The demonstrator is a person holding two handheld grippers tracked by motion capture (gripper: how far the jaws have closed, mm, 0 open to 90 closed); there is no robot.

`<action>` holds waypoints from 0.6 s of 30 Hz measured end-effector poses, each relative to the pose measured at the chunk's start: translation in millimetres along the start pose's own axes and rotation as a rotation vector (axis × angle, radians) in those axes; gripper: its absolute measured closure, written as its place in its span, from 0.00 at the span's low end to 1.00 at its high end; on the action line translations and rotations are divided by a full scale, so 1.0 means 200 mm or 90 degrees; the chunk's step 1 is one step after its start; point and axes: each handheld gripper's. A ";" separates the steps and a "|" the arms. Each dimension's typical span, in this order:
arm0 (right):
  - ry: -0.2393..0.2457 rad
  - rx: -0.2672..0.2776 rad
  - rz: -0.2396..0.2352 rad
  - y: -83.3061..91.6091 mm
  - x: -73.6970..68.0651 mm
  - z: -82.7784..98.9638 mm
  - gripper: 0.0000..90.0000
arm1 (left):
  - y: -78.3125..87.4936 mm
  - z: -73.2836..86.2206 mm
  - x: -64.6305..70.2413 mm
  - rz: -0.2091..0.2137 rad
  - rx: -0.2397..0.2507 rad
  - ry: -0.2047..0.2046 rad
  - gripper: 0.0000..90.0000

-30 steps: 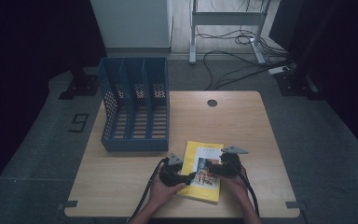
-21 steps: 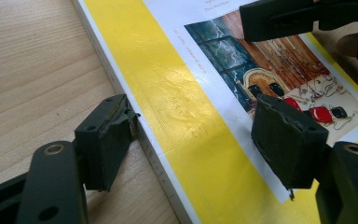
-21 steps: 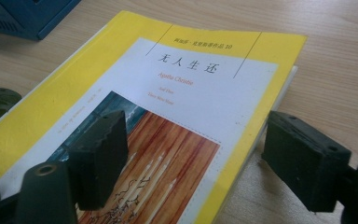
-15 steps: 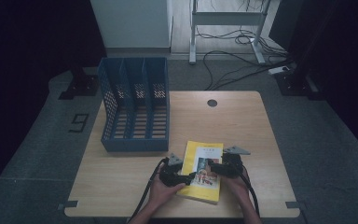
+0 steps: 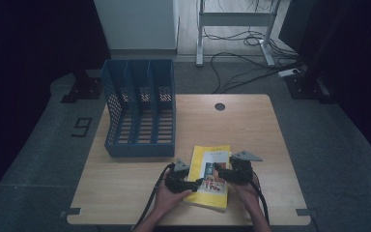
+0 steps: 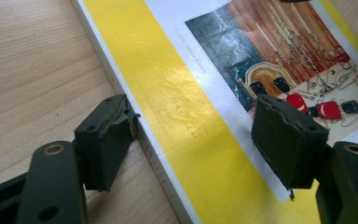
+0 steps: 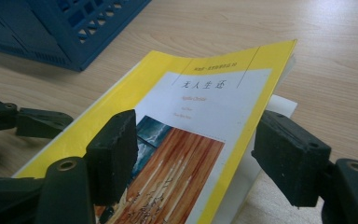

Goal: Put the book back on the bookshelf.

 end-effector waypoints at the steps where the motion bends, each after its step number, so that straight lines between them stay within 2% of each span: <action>1: -0.002 0.000 0.001 0.00 0.00 0.00 0.33 | 0.00 0.00 0.00 0.000 0.000 0.000 0.32; 6: -0.004 0.011 -0.005 0.01 0.00 0.00 0.35 | 0.00 0.00 0.00 0.001 0.000 0.000 0.32; 10: 0.010 0.024 -0.018 0.02 -0.03 -0.01 0.36 | 0.00 0.00 0.00 0.002 0.000 0.000 0.32; 18: 0.025 0.011 -0.017 -0.01 -0.02 0.01 0.39 | 0.00 0.00 0.00 0.003 -0.001 0.000 0.32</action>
Point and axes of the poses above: each handheld gripper's, and its own axes: y roughly backward along the jaws, z roughly out of its underside, x roughly to its right, and after that the axes turned 3 degrees about x, right-handed
